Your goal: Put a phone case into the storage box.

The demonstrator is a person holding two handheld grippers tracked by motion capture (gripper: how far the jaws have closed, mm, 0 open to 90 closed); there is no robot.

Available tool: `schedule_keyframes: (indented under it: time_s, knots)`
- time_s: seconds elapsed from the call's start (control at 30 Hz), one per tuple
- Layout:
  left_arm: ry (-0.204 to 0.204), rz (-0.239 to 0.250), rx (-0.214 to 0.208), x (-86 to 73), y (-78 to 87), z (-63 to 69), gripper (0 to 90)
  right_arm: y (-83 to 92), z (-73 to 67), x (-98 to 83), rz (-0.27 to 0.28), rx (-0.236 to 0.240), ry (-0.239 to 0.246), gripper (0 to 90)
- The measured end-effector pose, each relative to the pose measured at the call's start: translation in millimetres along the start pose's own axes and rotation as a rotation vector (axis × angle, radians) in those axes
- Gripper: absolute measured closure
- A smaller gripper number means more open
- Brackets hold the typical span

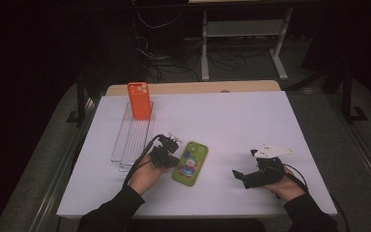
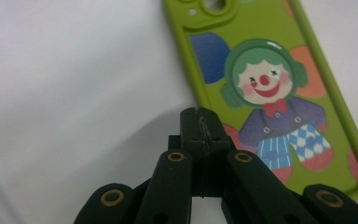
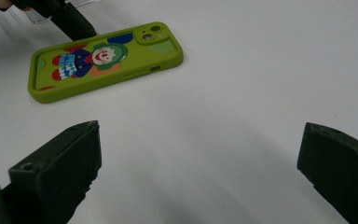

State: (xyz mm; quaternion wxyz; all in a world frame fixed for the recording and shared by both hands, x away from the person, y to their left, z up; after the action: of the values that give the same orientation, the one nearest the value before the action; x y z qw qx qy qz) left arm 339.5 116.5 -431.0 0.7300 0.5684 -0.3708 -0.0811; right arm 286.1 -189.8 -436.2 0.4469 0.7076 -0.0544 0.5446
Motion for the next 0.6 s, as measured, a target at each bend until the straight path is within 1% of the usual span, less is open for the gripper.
schedule_keyframes:
  time_s: [0.13,0.17,0.3,0.43,0.5,0.53,0.6]
  knots:
    - [-0.017,-0.004,-0.05,1.3,-1.5,9.1,89.9,-0.1,0.1,0.0,-0.001,0.0,0.0,0.0]
    - [-0.009,-0.002,-0.066,1.4,-2.5,12.0,89.9,0.0,0.1,-0.1,-0.002,0.0,0.0,0.0]
    - [-0.03,-0.013,-0.116,3.1,-4.1,21.8,89.9,0.2,0.1,-0.1,-0.002,0.0,-0.003,0.0]
    - [-0.035,-0.006,-0.177,5.3,-5.1,33.9,89.9,0.7,0.0,0.0,-0.003,-0.001,-0.005,0.0]
    - [-0.042,-0.004,-0.195,6.8,-6.5,40.4,89.9,0.6,0.1,0.0,-0.003,-0.002,-0.006,0.0]
    - [-0.055,-0.001,-0.197,7.7,-7.6,42.9,89.9,0.6,0.1,0.0,-0.002,-0.002,-0.006,0.0]
    - [-0.059,0.003,-0.213,9.7,-9.7,48.5,89.9,0.6,0.1,0.0,-0.002,-0.001,-0.003,0.0]
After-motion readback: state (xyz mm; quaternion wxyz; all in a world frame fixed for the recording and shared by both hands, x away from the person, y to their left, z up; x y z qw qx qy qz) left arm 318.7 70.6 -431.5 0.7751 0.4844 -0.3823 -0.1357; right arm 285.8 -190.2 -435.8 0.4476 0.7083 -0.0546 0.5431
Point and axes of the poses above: each handheld gripper's, and its own axes: y roughly backward along the jaws, x roughly out of its top, z roughly to its right, the point moved 1 cm from there along -y, roughly forward along the jaws, and after that the axes turned 4 degrees about y, right-handed, at the moved point
